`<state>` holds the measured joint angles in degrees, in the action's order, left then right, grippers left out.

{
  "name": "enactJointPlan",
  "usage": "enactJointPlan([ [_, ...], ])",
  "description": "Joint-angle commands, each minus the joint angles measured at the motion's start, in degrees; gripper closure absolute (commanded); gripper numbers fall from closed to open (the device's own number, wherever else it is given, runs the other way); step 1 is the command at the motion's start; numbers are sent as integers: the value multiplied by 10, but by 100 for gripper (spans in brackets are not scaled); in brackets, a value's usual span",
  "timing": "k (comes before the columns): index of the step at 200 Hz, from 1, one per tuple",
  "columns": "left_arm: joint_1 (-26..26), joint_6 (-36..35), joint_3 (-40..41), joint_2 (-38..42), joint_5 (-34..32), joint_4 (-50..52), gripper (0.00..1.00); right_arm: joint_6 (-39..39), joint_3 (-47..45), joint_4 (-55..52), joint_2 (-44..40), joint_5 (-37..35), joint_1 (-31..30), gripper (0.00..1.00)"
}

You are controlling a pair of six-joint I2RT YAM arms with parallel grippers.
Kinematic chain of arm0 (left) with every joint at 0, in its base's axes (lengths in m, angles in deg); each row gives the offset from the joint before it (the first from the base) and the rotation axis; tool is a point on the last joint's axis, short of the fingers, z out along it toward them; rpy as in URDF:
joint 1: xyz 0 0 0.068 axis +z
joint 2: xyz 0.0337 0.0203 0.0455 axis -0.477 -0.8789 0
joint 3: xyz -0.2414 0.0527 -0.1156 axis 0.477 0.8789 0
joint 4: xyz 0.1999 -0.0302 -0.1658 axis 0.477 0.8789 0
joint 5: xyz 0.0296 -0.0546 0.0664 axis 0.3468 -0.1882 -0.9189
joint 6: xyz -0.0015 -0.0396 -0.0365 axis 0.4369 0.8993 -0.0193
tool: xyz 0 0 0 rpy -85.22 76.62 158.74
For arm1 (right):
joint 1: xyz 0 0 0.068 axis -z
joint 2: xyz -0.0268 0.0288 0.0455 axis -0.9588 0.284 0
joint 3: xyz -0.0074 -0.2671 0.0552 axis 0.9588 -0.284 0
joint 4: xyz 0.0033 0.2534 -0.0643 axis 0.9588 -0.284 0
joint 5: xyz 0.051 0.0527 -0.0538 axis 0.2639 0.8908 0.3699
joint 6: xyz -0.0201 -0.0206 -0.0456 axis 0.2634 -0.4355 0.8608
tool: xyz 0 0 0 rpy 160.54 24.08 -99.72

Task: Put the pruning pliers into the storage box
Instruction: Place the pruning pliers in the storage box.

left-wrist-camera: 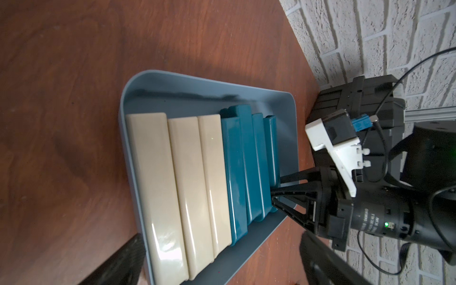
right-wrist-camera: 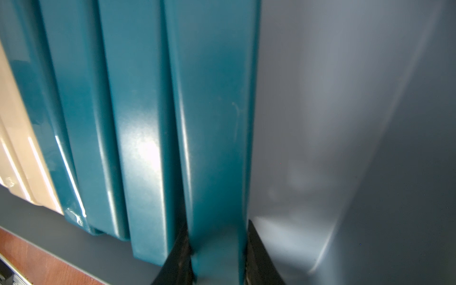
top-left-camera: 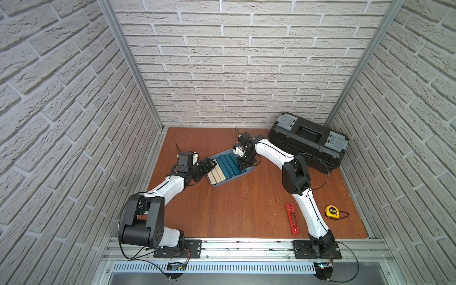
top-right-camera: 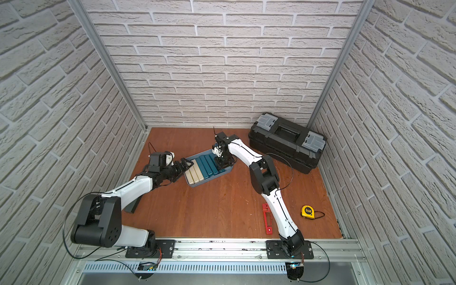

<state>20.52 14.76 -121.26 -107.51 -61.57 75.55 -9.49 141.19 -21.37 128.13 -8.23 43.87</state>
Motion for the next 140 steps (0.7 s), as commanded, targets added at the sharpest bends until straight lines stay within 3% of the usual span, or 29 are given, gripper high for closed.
enactJointPlan([
  [1, -4, 5, 8, -7, -3, -28, 2, 3, 18, -3, 3, 19, -8, 90],
  [78, -6, 0, 16, -3, -27, -17, 2, 0, 18, 2, 8, 25, -8, 89],
  [140, -14, 29, 28, -53, 7, -112, 2, 3, 20, -1, 10, 25, -9, 80],
])
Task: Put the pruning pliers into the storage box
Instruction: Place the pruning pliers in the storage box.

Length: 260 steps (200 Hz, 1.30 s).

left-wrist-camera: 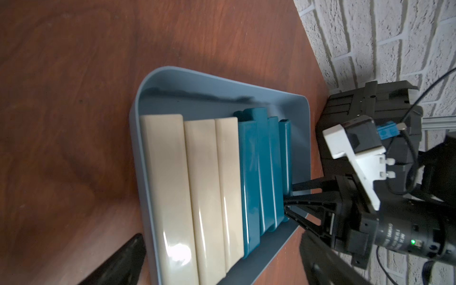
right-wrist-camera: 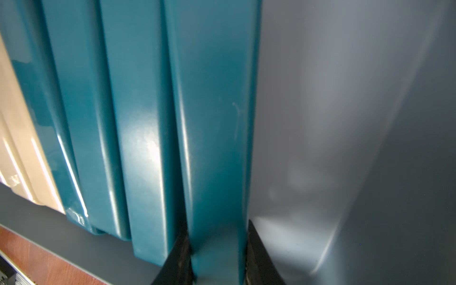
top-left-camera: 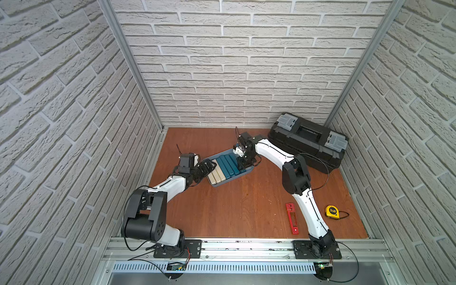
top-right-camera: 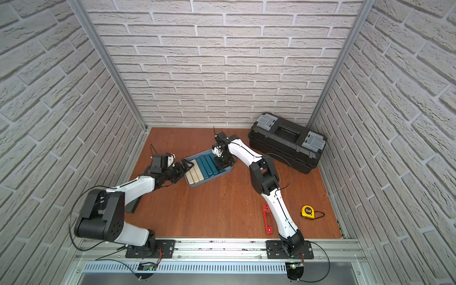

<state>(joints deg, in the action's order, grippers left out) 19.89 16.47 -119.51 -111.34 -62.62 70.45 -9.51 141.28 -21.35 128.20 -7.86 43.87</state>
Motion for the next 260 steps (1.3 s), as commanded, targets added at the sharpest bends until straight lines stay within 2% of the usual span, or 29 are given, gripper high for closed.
enactJointPlan([
  [1, -7, 12, 10, -15, 17, -62, 2, 3, 19, -1, 9, 21, -8, 79],
  [77, -19, 17, 8, -26, 21, -79, 2, 14, 17, -1, 0, 19, -9, 52],
  [260, -24, 10, 2, -23, 21, -69, 2, 26, 16, -12, -51, -1, -6, 45],
])
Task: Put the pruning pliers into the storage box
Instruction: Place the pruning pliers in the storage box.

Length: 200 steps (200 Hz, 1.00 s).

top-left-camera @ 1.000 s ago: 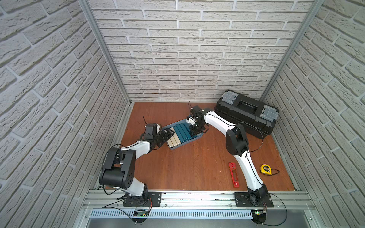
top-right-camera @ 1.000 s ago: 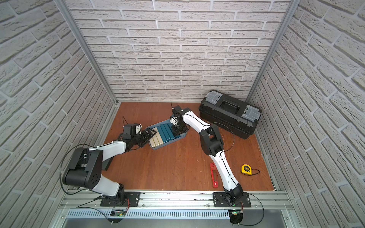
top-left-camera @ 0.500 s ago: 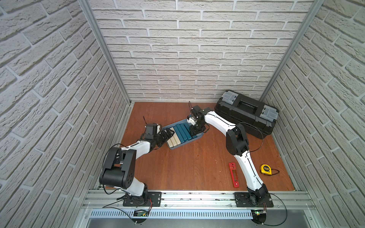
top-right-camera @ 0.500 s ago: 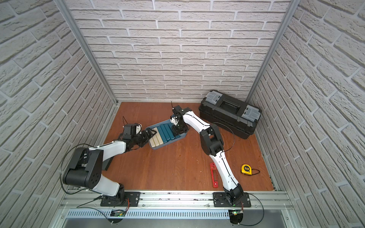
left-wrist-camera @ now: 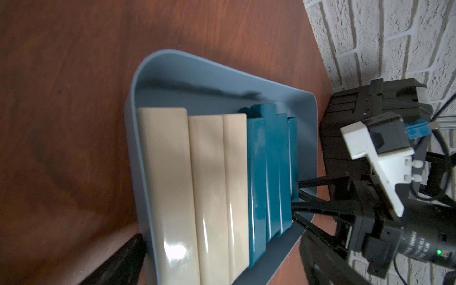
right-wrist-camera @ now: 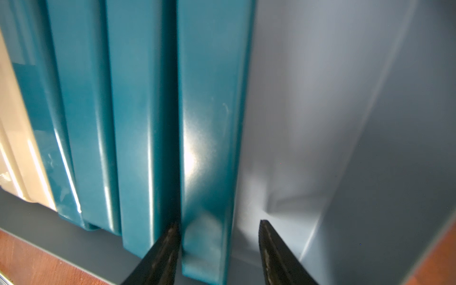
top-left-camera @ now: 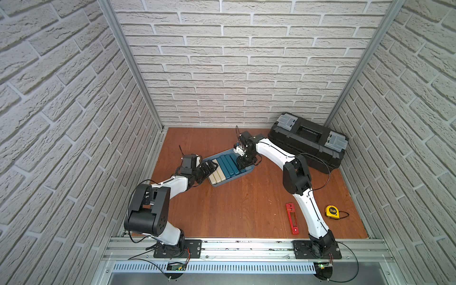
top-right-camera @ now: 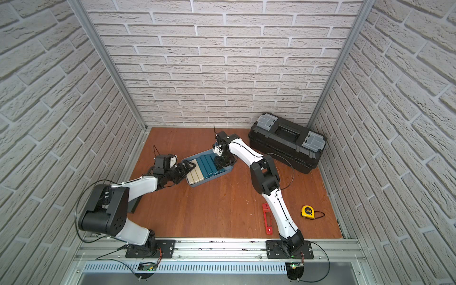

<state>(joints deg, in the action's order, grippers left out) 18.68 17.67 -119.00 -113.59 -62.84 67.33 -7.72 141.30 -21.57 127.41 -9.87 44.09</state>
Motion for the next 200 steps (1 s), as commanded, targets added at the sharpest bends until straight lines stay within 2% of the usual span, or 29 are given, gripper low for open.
enactJointPlan([
  [1, -12, -2, -3, 0, 23, -37, 2, 8, 16, -10, -43, 19, -8, 45],
  [79, -14, -3, -8, -3, 25, -36, 2, 10, 17, -12, -56, 7, -1, 46],
  [124, -14, -5, -8, 0, 25, -33, 2, 9, 18, -8, -57, -2, 14, 51],
  [145, -14, -6, -8, -2, 25, -32, 2, 9, 18, -3, -56, -5, 22, 62],
  [169, -14, -7, -7, 0, 26, -30, 2, 9, 19, 1, -51, -9, 32, 68],
  [186, -14, -8, -7, 0, 25, -28, 2, 8, 19, 5, -48, -14, 36, 78],
  [200, -14, -8, -7, -1, 25, -28, 2, 9, 19, 7, -46, -18, 40, 81],
])
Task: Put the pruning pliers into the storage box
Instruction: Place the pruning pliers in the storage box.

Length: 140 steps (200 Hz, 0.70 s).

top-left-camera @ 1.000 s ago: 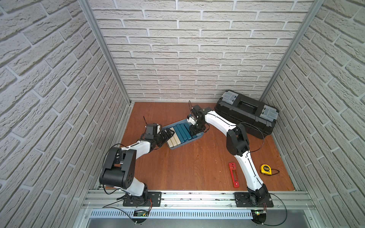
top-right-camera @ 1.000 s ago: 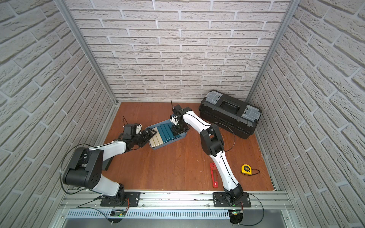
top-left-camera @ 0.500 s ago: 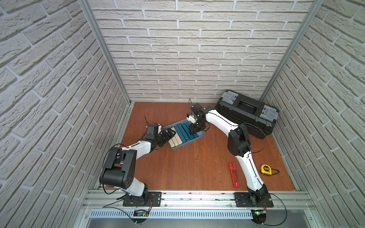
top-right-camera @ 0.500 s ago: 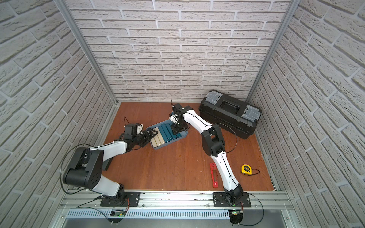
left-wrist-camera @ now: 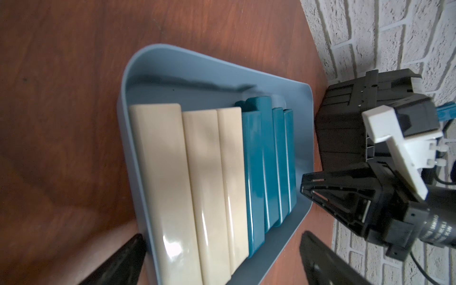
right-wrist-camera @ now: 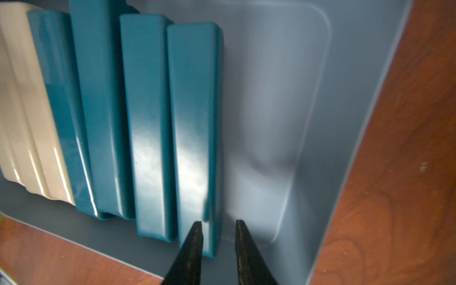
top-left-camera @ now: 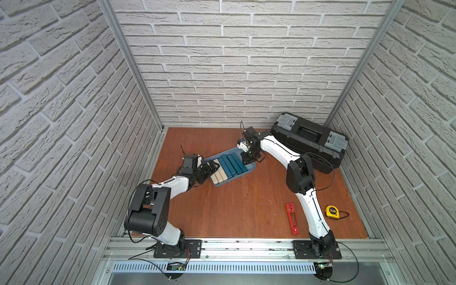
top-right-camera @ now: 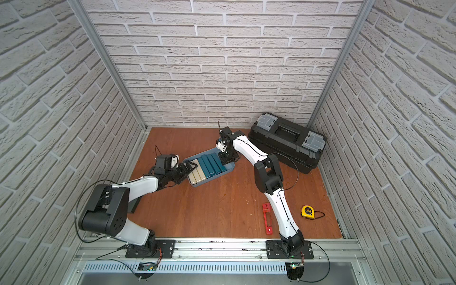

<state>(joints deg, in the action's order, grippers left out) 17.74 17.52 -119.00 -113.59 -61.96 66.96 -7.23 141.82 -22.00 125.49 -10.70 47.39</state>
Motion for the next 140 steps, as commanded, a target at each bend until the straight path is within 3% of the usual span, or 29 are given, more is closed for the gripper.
enactJointPlan([
  [1, -4, -6, -7, -1, 16, -24, 2, 4, 14, 12, -26, -10, 7, 81],
  [34, -5, -6, -7, -2, 17, -24, 2, 7, 15, 19, -16, -10, 11, 90],
  [140, -5, -5, -8, -6, 17, -24, 2, 0, 22, 23, 26, 2, 8, 88],
])
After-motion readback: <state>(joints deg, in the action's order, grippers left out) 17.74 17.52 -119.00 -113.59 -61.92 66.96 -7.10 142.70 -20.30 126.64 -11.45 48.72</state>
